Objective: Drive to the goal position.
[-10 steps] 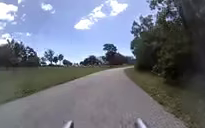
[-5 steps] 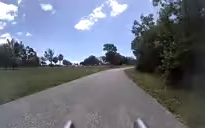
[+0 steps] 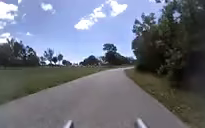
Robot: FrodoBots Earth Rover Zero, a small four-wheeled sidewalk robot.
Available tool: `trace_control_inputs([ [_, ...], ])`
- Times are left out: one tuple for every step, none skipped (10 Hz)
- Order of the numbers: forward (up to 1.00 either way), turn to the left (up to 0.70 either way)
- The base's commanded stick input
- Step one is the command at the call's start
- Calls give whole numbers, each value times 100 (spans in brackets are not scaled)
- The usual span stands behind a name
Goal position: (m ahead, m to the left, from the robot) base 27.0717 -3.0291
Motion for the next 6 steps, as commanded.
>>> trace_control_inputs([
  [50,0],
  [50,0],
  [50,0],
  [50,0],
  [50,0],
  [50,0],
])
